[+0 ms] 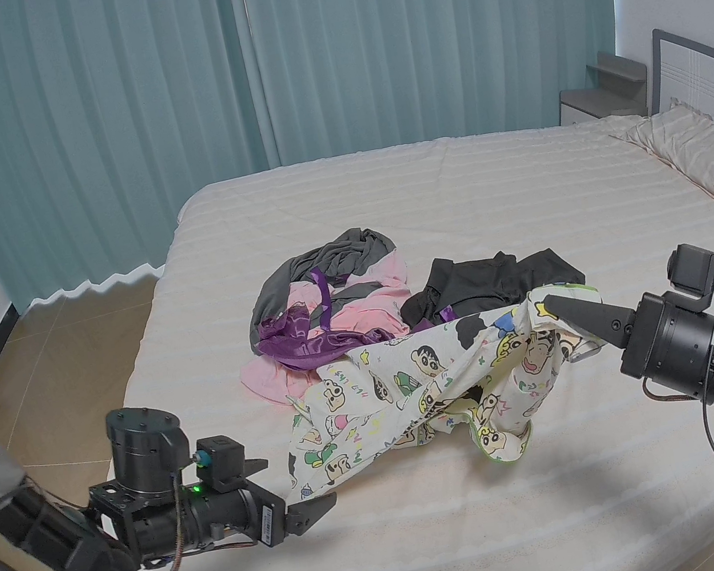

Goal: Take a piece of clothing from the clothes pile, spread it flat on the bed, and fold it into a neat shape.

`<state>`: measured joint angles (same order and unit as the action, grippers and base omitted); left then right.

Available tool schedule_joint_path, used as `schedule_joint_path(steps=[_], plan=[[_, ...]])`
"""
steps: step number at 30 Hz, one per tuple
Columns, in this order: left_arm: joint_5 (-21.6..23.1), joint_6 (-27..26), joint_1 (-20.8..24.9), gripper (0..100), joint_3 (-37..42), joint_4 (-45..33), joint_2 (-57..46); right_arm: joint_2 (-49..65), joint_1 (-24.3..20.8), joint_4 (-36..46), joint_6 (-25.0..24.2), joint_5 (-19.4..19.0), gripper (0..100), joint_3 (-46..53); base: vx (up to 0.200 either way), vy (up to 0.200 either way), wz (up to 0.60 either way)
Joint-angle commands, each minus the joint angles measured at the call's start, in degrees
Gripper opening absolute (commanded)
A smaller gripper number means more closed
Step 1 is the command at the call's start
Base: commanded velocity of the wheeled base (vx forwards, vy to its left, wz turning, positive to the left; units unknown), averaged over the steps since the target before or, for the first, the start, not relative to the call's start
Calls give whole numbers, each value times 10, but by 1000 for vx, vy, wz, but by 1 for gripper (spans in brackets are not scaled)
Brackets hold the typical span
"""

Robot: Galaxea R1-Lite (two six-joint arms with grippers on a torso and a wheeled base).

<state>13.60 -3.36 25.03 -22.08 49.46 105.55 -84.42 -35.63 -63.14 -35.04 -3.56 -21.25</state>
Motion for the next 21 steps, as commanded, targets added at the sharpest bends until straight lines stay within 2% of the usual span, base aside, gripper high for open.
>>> schedule_joint_path(steps=[1, 6, 9, 12, 18, 21], plan=[[-31, 4, 17, 100, 0, 55, 124, -2, 7, 0, 0, -1, 0, -1, 0, 0, 0], [-41, 3, 22, 100, -17, 75, 167, -6, 19, 0, -1, -5, 0, -1, 0, 0, 0], [-77, 5, 20, 100, -47, 123, 214, -4, 23, 0, -9, -5, 0, -1, 0, 0, 0], [-88, 14, 20, 100, -64, 151, 239, -2, 23, 0, -13, -5, 0, 0, 0, 0, 0], [-96, 28, 20, 100, -110, 154, 280, -5, 23, 0, -13, -6, 0, 4, 0, 0, 0], [-122, 47, 18, 100, -148, 155, 312, -5, 23, 0, -13, -6, 0, 4, 0, 0, 0]])
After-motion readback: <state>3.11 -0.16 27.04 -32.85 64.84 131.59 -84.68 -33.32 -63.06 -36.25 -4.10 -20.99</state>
